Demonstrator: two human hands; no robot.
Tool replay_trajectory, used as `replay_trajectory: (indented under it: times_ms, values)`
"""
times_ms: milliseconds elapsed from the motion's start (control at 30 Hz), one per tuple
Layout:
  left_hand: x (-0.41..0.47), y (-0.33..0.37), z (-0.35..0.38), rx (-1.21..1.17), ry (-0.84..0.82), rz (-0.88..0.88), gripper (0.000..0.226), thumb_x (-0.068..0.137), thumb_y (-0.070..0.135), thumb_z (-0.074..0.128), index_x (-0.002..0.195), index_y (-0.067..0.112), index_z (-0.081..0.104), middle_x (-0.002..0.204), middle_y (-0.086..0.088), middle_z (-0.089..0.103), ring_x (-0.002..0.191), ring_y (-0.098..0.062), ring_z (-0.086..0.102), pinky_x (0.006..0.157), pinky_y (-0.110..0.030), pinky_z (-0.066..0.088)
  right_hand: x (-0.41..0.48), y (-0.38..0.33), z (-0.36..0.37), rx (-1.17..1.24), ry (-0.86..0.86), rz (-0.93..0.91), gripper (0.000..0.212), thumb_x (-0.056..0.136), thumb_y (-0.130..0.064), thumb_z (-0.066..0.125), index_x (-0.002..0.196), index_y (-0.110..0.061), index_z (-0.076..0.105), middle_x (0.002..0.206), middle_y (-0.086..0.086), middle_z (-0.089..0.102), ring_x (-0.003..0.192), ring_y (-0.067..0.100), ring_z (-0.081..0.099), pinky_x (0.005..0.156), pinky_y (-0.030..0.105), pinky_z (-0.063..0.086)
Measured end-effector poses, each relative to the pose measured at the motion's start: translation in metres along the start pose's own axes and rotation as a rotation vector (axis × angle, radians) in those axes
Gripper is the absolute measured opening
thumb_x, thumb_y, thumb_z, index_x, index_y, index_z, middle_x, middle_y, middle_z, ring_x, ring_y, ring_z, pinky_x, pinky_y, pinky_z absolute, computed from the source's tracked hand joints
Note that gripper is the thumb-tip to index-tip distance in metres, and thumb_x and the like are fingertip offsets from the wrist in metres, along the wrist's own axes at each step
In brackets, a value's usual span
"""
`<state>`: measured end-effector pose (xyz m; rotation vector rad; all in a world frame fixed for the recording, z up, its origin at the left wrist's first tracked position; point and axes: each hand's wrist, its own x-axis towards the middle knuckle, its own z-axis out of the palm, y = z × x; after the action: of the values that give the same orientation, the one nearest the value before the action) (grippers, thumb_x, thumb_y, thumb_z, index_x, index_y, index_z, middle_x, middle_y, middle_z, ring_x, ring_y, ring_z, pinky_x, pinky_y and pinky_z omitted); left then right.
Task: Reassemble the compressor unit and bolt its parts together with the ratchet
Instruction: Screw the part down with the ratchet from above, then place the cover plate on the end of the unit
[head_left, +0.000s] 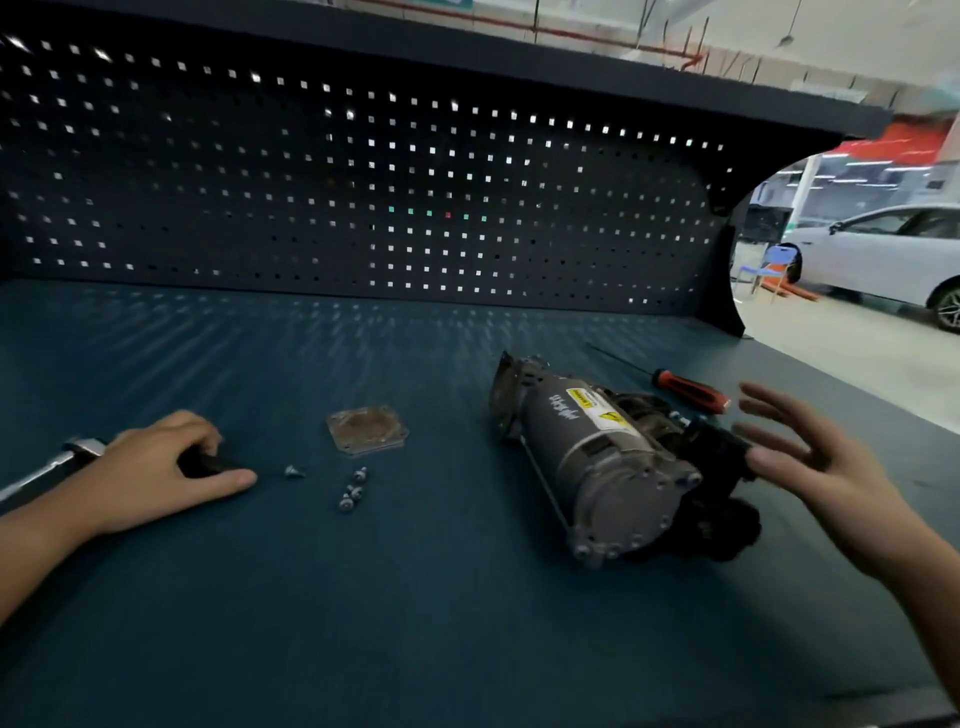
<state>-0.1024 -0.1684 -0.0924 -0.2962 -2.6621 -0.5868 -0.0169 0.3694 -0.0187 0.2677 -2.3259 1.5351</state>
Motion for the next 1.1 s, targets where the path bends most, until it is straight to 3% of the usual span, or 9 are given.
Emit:
replay_trajectory:
  times_ms: [67, 167, 267, 467, 667, 800, 867, 1000, 1100]
  values:
    - [0.0, 0.0, 0.0, -0.019, -0.005, -0.019, 0.06, 0.045, 0.085, 0.05, 0.063, 0.028, 0.051, 0.087, 0.014, 0.056, 0.084, -0.012, 0.058, 0.079, -0.042, 0.047, 0.004, 0.009, -0.009, 0.066, 0.076, 0.169, 0.04, 0.077, -0.026, 0.059, 0.117, -0.024, 0.055, 0.108, -0.004, 0.063, 0.097, 0.013, 0.061, 0.071, 0.015, 0.053]
    - [0.001, -0.003, 0.0, -0.033, -0.009, -0.038, 0.063, 0.043, 0.088, 0.051, 0.062, 0.027, 0.053, 0.086, 0.013, 0.057, 0.084, -0.011, 0.058, 0.08, -0.043, 0.048, 0.016, 0.019, -0.004, 0.107, 0.269, 0.331, 0.021, 0.091, -0.022, 0.054, 0.097, -0.004, 0.061, 0.091, 0.012, 0.065, 0.082, 0.027, 0.06, 0.073, 0.032, 0.053]
    - [0.006, -0.007, 0.001, -0.021, 0.001, -0.06, 0.07, 0.039, 0.094, 0.046, 0.063, 0.029, 0.055, 0.084, 0.016, 0.057, 0.081, -0.004, 0.056, 0.075, -0.039, 0.048, 0.024, 0.019, 0.006, 0.201, 0.391, 0.358, 0.021, 0.091, -0.02, 0.049, 0.08, -0.005, 0.06, 0.074, 0.01, 0.056, 0.066, 0.022, 0.052, 0.066, 0.031, 0.04]
    - [0.01, -0.018, 0.007, 0.005, 0.027, -0.091, 0.067, 0.043, 0.096, 0.046, 0.06, 0.032, 0.054, 0.08, 0.018, 0.056, 0.074, -0.003, 0.056, 0.064, -0.034, 0.047, 0.029, 0.026, 0.003, 0.33, 0.36, 0.335, 0.02, 0.091, -0.014, 0.047, 0.078, -0.006, 0.059, 0.046, -0.002, 0.058, 0.044, 0.005, 0.056, 0.062, 0.026, 0.037]
    - [0.009, -0.022, 0.007, 0.015, 0.048, -0.06, 0.056, 0.049, 0.093, 0.048, 0.071, 0.041, 0.055, 0.076, 0.019, 0.055, 0.071, -0.004, 0.058, 0.061, -0.038, 0.051, 0.061, 0.038, 0.017, 0.464, 0.25, 0.357, 0.021, 0.092, -0.018, 0.039, 0.09, -0.008, 0.058, 0.059, 0.003, 0.036, 0.057, 0.015, 0.031, 0.056, 0.027, 0.024]
    - [0.007, -0.014, 0.006, 0.006, 0.068, -0.025, 0.057, 0.049, 0.092, 0.046, 0.071, 0.04, 0.054, 0.078, 0.018, 0.057, 0.073, -0.003, 0.058, 0.062, -0.032, 0.047, 0.093, 0.028, 0.04, 0.49, 0.048, 0.489, 0.022, 0.092, -0.027, 0.046, 0.098, -0.01, 0.059, 0.074, 0.012, 0.059, 0.061, 0.018, 0.055, 0.064, 0.027, 0.04]
    - [0.004, -0.007, 0.005, -0.013, 0.074, -0.021, 0.055, 0.049, 0.088, 0.05, 0.059, 0.034, 0.051, 0.079, 0.017, 0.058, 0.076, -0.005, 0.059, 0.066, -0.036, 0.047, 0.109, 0.016, 0.044, 0.302, -0.017, 0.505, 0.025, 0.091, -0.029, 0.053, 0.1, -0.008, 0.063, 0.079, 0.006, 0.069, 0.066, 0.017, 0.063, 0.07, 0.03, 0.042]
    - [0.0, 0.001, 0.001, -0.01, 0.075, -0.018, 0.046, 0.052, 0.08, 0.052, 0.059, 0.035, 0.047, 0.079, 0.016, 0.058, 0.074, -0.008, 0.06, 0.068, -0.041, 0.048, 0.114, -0.021, 0.042, -0.452, 0.12, 0.165, 0.046, 0.09, -0.027, 0.059, 0.13, -0.006, 0.053, 0.13, 0.01, 0.056, 0.118, 0.024, 0.052, 0.096, 0.027, 0.034]
    - [0.005, 0.005, 0.002, 0.032, 0.062, -0.021, 0.049, 0.053, 0.082, 0.046, 0.061, 0.034, 0.047, 0.082, 0.017, 0.057, 0.075, -0.01, 0.059, 0.069, -0.041, 0.047, 0.06, -0.05, 0.083, -0.714, 0.192, -0.412, 0.055, 0.087, -0.048, 0.052, 0.125, -0.009, 0.058, 0.128, 0.011, 0.058, 0.117, 0.026, 0.054, 0.097, 0.031, 0.033]
